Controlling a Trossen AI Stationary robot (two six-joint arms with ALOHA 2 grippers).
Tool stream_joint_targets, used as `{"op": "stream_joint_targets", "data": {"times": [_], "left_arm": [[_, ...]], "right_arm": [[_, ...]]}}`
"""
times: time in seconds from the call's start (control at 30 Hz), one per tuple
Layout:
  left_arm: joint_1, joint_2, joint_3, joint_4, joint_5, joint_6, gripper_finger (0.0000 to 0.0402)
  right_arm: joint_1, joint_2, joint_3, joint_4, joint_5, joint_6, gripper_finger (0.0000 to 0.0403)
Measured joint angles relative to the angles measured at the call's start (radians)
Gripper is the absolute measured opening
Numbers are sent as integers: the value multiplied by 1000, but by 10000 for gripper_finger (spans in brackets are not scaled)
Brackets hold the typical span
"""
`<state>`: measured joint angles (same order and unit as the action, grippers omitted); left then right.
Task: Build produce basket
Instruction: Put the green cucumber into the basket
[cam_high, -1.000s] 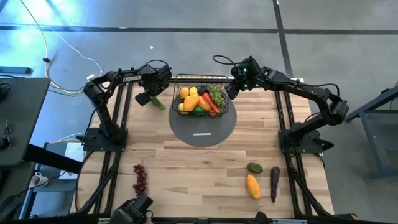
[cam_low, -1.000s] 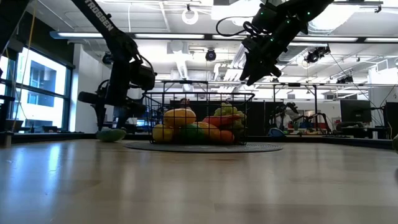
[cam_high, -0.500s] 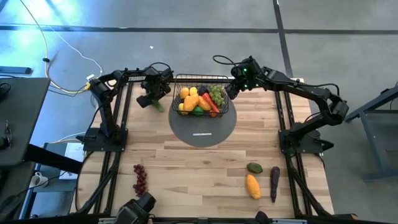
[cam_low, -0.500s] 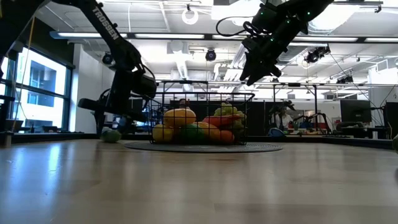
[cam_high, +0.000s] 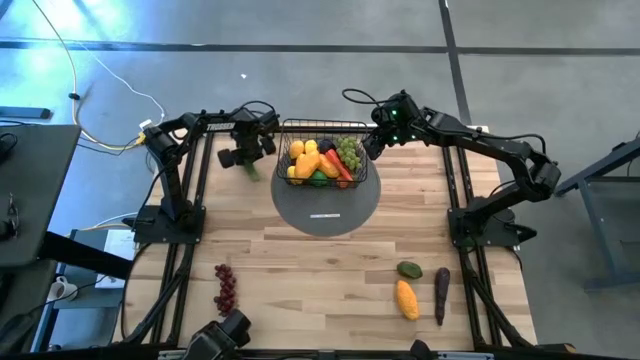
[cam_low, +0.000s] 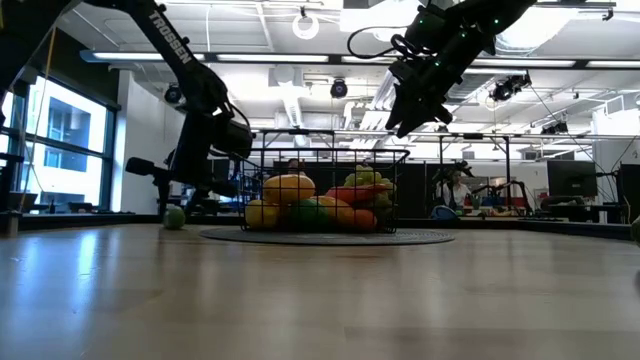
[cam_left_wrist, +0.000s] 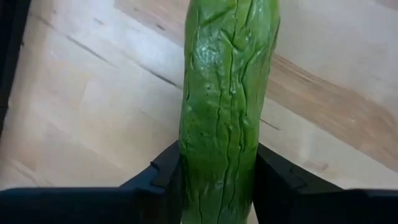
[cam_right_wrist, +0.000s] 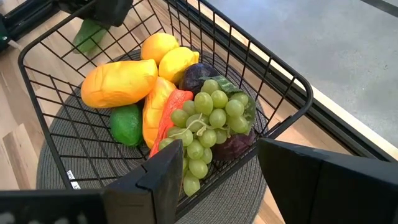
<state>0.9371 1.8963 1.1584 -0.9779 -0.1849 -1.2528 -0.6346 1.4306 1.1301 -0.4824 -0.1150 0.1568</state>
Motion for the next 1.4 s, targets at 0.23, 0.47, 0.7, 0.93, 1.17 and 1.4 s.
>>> {"op": "stream_joint_targets", "data": {"times": [0.23,0.47,0.7,0.93,1.17,1.4], "left_arm": [[-3,-48,-2,-2,-7,64,126],[-10,-148,-2,4,-53,94,123],[-58,-286,-1,16,-133,204,123],[-128,-433,-1,90,-222,399,122],[-196,-540,-1,306,-279,717,122],[-268,-563,0,567,-269,1196,122]], "right_arm": [[0,0,0,0,0,-1,190],[0,0,0,0,0,-1,190],[0,0,0,0,0,26,190],[2,0,0,-3,-18,114,190],[48,-28,0,-5,12,217,190],[128,-37,0,-13,94,347,190]]}}
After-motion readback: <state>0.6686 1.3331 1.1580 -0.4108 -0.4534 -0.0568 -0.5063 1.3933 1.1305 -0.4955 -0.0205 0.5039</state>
